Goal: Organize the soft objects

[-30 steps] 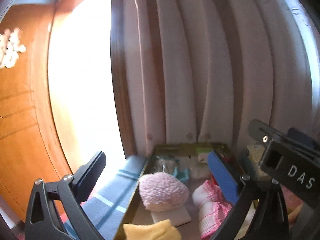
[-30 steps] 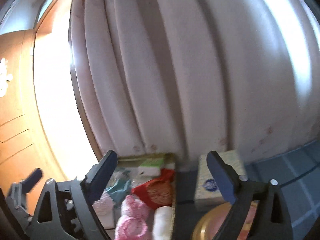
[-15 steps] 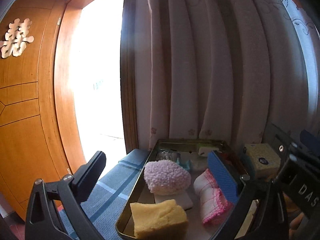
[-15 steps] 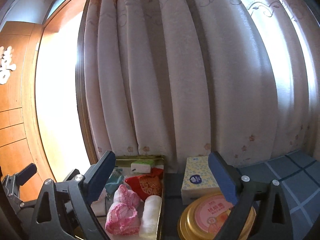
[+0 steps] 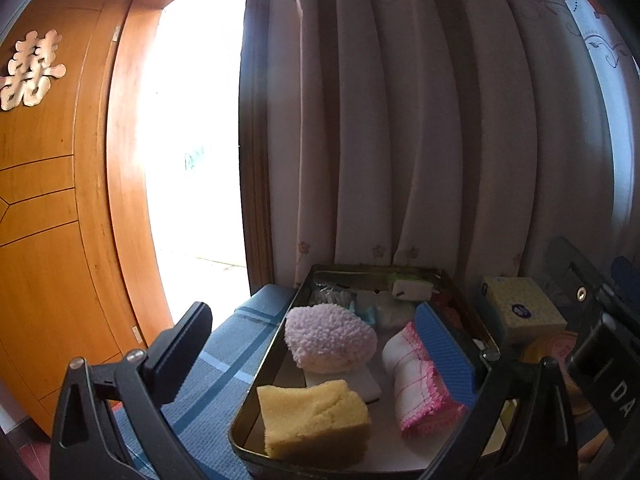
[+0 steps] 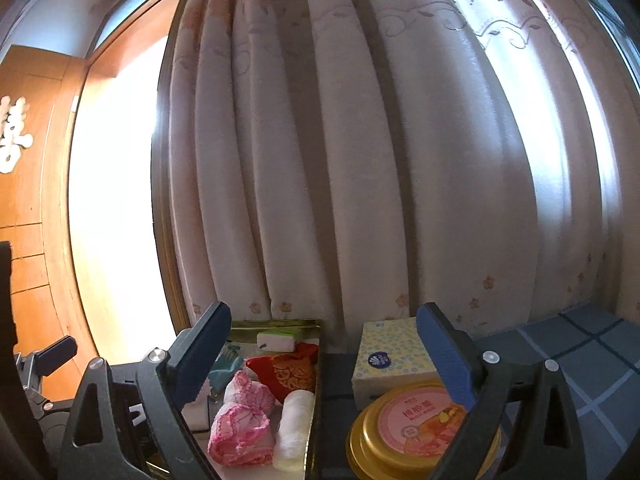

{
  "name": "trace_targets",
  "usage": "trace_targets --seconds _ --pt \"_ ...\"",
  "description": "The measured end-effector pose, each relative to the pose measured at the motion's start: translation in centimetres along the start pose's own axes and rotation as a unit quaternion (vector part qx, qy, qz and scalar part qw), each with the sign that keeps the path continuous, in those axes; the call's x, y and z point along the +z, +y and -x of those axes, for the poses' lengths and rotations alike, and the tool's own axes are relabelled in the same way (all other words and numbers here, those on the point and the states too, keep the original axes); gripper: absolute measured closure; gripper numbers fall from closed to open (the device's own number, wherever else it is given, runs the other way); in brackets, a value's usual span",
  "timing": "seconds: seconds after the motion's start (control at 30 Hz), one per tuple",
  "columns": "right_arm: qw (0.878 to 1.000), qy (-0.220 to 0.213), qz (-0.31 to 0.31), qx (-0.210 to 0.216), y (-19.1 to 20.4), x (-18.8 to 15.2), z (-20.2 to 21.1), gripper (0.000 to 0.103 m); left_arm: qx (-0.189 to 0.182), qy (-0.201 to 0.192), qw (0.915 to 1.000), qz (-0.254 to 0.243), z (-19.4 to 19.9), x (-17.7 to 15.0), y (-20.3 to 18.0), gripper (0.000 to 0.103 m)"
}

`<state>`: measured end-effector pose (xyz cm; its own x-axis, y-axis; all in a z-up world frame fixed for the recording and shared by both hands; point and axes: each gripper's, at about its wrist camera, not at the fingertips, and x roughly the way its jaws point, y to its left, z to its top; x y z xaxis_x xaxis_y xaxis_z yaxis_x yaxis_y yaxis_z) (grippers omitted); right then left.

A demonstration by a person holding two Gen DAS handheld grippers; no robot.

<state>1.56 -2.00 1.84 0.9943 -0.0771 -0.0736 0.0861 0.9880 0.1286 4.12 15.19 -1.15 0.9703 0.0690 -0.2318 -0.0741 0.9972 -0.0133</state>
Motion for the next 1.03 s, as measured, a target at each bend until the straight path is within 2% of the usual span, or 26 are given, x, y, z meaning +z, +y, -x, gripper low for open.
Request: trace_targets --seconds 0.37,0.87,1.03 --pt "1.0 0.0 -0.004 -0.008 -0.38 -0.09 -0.12 0.007 0.015 -0.007 0.9999 0.001 0.44 0.13 0.19 0.0" --pt "1.0 -0.013 -0.003 -0.005 -0.36 -0.16 0.53 0.007 0.008 -0.005 1.0 -0.002 0.31 0.19 0.12 0.001" --pt "1.0 -0.011 0.0 -0.006 -0.35 -0.11 0.62 0.007 0.014 -0.016 0.9997 -0.013 0.74 0.21 -0.34 0.0"
